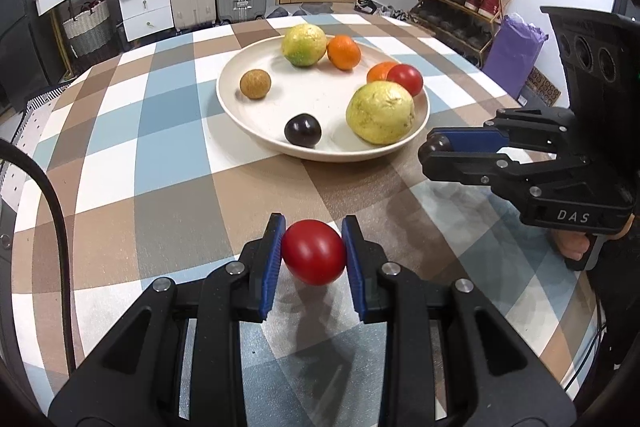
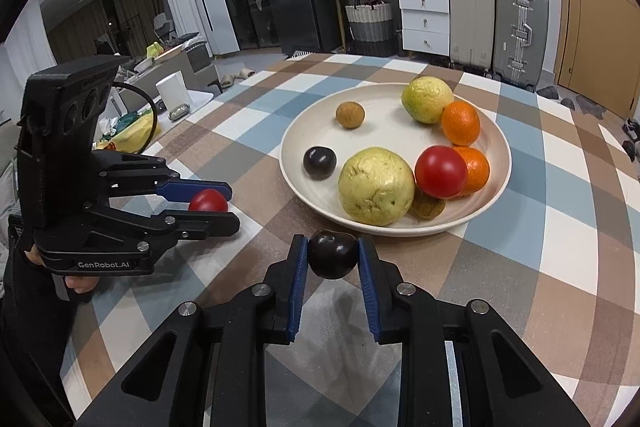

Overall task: Organize fruits
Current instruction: 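Carry the red tomato and dark plum in both grippers over the plate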

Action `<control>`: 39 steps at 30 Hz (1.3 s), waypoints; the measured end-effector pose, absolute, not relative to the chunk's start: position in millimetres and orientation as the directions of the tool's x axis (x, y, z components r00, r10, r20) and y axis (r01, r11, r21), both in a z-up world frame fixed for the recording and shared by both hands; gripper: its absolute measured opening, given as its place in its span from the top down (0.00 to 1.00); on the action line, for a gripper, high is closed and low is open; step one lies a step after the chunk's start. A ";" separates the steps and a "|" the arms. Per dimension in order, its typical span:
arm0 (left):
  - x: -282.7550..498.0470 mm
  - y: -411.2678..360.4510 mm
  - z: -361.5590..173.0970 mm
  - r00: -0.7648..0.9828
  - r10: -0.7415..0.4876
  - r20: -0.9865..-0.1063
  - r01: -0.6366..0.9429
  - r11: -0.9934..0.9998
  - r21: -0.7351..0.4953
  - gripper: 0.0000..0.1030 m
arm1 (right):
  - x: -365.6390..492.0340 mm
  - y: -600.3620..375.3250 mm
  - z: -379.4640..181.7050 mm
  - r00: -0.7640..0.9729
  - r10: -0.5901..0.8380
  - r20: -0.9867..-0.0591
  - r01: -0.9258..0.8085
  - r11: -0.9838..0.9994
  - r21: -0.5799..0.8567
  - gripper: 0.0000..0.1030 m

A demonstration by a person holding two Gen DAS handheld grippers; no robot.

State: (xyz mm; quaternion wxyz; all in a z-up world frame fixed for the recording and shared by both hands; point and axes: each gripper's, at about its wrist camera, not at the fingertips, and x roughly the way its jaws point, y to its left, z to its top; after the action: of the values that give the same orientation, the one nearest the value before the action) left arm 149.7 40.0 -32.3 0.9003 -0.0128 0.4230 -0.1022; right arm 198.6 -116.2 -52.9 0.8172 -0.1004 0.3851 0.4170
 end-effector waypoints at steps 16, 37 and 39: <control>149.7 35.8 -8.0 0.731 -0.188 -0.656 0.129 0.982 -0.138 0.74 | 206.6 -137.3 -30.3 0.469 0.662 -0.585 -0.706 0.679 0.202 0.75; 186.9 29.0 -4.9 0.786 -0.116 -0.607 0.033 0.989 -0.147 0.74 | 226.2 -146.8 -18.0 0.527 0.650 -0.547 -0.650 0.724 0.233 0.75; 190.3 30.1 -4.6 0.789 -0.109 -0.605 0.026 0.989 -0.145 0.74 | 230.8 -143.1 -15.6 0.527 0.646 -0.552 -0.648 0.726 0.230 0.75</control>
State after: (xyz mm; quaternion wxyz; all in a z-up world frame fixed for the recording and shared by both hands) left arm 190.3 30.1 -4.6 0.9436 -0.0648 0.3228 -0.0358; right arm 230.8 -143.1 -15.6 0.8739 -0.0020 0.3151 0.3701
